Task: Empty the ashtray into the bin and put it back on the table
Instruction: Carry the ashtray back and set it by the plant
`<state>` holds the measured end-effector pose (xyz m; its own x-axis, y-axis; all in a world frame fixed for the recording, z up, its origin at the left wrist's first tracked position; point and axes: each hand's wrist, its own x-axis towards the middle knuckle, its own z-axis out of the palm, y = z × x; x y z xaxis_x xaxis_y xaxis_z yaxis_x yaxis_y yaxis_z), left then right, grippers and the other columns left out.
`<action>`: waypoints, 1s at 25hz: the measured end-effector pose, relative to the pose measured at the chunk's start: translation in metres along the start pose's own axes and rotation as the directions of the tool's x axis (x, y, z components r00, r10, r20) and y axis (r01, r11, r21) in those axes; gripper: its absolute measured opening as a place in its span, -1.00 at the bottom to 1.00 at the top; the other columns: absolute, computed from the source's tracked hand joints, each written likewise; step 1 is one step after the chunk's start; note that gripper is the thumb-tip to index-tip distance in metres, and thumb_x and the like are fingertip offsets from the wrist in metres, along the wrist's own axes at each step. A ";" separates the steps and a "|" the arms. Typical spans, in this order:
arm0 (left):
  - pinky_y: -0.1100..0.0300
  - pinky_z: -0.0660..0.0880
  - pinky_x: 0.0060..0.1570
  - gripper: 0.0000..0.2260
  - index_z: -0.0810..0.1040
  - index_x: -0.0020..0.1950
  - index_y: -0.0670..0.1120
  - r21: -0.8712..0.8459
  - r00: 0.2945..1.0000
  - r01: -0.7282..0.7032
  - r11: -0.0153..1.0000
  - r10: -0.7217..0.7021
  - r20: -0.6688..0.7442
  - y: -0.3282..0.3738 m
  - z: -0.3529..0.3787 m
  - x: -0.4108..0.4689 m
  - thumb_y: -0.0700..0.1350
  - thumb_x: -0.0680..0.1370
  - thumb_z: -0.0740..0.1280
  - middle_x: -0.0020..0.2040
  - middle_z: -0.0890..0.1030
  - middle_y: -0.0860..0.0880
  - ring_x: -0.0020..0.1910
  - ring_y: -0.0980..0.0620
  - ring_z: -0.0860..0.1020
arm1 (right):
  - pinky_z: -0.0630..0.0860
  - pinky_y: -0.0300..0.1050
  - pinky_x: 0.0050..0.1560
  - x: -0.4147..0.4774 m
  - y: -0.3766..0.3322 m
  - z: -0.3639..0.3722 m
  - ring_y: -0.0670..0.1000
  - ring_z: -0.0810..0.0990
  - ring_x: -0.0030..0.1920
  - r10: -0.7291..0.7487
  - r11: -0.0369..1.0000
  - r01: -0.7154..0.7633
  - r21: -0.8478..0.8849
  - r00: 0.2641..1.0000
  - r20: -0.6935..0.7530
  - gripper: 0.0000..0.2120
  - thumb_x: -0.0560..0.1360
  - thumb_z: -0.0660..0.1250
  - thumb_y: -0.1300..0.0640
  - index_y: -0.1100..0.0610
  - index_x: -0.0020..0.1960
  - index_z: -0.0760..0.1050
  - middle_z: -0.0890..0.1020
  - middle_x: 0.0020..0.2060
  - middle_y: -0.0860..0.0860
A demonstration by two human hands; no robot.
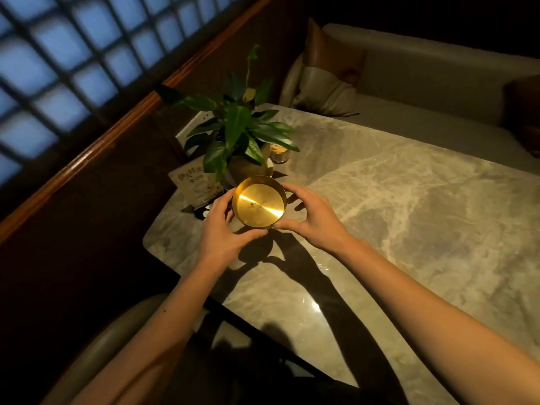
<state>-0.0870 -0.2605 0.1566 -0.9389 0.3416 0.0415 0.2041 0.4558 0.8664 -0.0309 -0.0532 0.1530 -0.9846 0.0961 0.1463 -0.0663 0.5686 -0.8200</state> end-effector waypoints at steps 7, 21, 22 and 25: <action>0.61 0.26 0.16 -0.12 0.34 0.45 0.09 -0.044 0.994 0.110 0.993 -0.111 -0.018 -0.059 -0.032 0.005 -0.09 0.20 0.66 0.45 0.40 0.05 0.40 0.20 0.34 | 0.41 -0.48 -0.01 0.030 0.000 0.062 -0.14 0.49 0.16 0.013 1.000 -0.014 0.018 0.996 0.092 -0.21 0.30 0.56 -0.06 0.04 0.45 0.32 0.51 0.31 -0.01; 0.30 0.39 0.29 -0.13 0.37 0.45 -0.01 -0.096 0.981 0.195 0.976 -0.195 0.007 -0.135 -0.053 0.012 -0.15 0.21 0.66 0.44 0.40 -0.04 0.43 0.02 0.39 | 0.42 -0.14 0.22 0.049 0.009 0.134 0.03 0.47 0.27 0.079 0.997 -0.075 -0.028 0.974 0.213 -0.21 0.34 0.54 -0.02 0.13 0.46 0.30 0.47 0.35 0.08; 0.20 0.41 0.33 -0.14 0.37 0.44 -0.03 -0.096 0.979 0.205 0.974 -0.205 0.004 -0.140 -0.054 0.012 -0.15 0.20 0.67 0.43 0.40 -0.03 0.43 -0.01 0.40 | 0.42 -0.15 0.22 0.050 0.010 0.140 0.02 0.47 0.27 0.087 0.996 -0.084 -0.025 0.972 0.219 -0.21 0.33 0.55 -0.02 0.14 0.46 0.30 0.48 0.33 0.08; 0.20 0.45 0.30 -0.12 0.38 0.42 -0.02 -0.132 0.969 0.247 0.960 -0.248 0.006 -0.158 -0.054 0.010 -0.10 0.16 0.68 0.34 0.35 0.05 0.36 0.00 0.43 | 0.38 -0.18 0.24 0.054 0.020 0.158 0.01 0.44 0.28 0.117 0.993 -0.111 -0.038 0.958 0.262 -0.21 0.33 0.55 -0.01 0.16 0.45 0.31 0.47 0.29 0.09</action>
<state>-0.1438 -0.3736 0.0473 -0.9585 0.2228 -0.1776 -0.0722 0.4129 0.9079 -0.1110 -0.1658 0.0576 -0.9934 -0.0549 -0.1010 0.0500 0.5851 -0.8095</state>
